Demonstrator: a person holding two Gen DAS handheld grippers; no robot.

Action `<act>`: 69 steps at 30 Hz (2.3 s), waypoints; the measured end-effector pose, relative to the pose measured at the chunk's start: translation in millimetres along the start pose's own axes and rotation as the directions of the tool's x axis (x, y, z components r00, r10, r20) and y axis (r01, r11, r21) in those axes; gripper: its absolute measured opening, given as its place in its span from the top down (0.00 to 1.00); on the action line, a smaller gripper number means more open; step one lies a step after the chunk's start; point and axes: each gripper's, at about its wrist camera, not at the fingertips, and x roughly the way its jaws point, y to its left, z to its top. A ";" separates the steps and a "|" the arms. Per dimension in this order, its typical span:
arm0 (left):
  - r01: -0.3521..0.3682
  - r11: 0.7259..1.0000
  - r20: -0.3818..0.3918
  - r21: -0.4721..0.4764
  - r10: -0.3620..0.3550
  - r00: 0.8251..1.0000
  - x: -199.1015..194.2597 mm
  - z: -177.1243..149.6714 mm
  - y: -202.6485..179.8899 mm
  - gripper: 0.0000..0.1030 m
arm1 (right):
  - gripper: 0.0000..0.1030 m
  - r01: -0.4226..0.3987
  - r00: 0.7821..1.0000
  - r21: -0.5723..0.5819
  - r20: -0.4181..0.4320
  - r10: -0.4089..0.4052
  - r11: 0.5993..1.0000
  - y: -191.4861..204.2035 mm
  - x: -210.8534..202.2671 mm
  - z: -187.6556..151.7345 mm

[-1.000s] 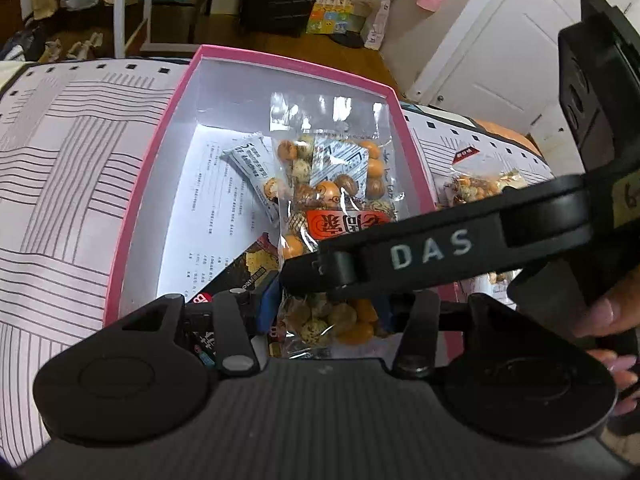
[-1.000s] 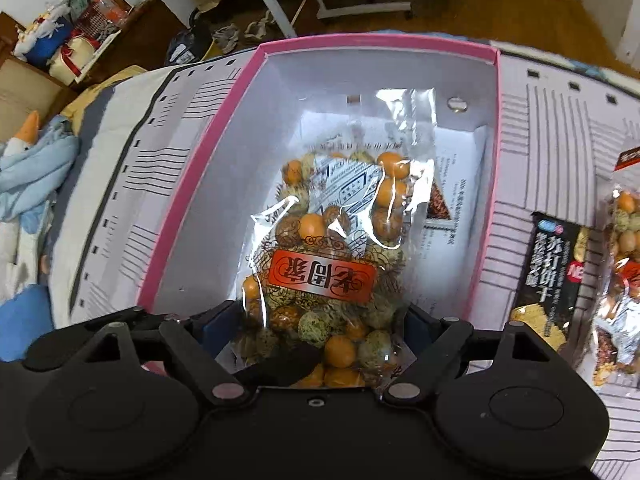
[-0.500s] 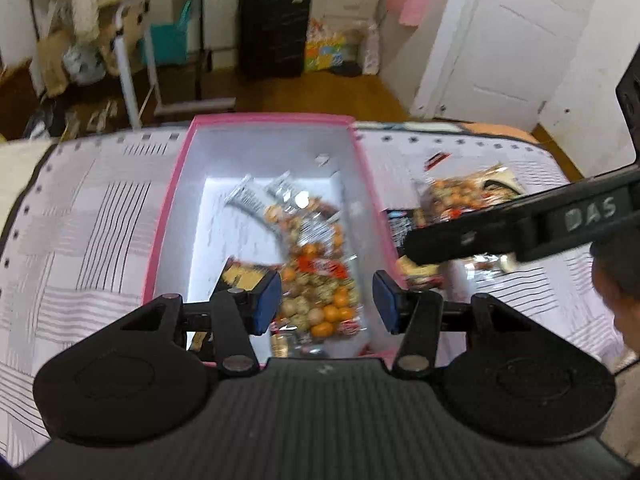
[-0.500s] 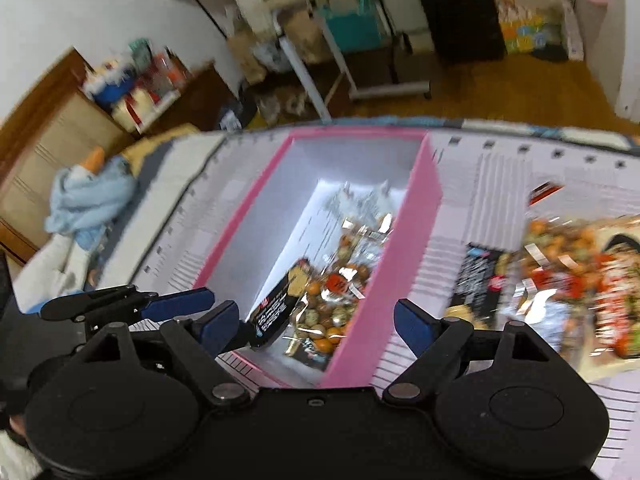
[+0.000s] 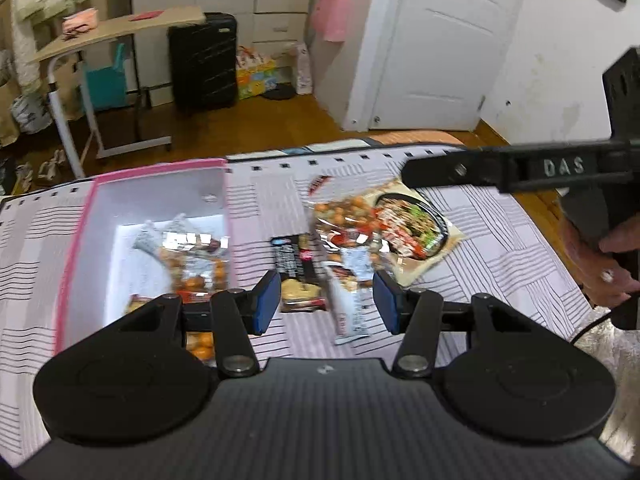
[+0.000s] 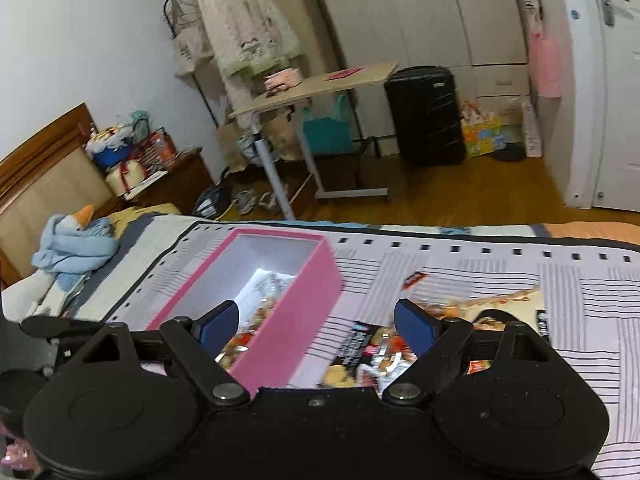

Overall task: Organize snacks
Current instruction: 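Grasp a second quail egg bag with the left tool while the right tool grips it, then lift the second quail egg bag with both tools and carry it over the box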

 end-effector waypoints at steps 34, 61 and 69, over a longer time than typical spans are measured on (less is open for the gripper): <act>0.082 0.919 -0.145 -0.385 -0.147 0.978 246.2 -1.2 34.3 0.69 | 0.53 0.039 0.953 0.280 -0.300 0.049 0.959 -136.3 166.6 -63.7; 0.183 0.957 0.052 -0.225 -0.176 0.983 176.6 30.2 14.6 0.70 | 0.57 -0.002 0.998 0.099 -0.063 0.008 0.995 -105.4 72.1 -28.6; 0.203 0.965 0.032 -0.168 -0.200 0.979 136.3 38.4 2.4 0.69 | 0.57 0.010 0.996 0.085 -0.086 -0.003 0.996 -74.8 35.7 -28.4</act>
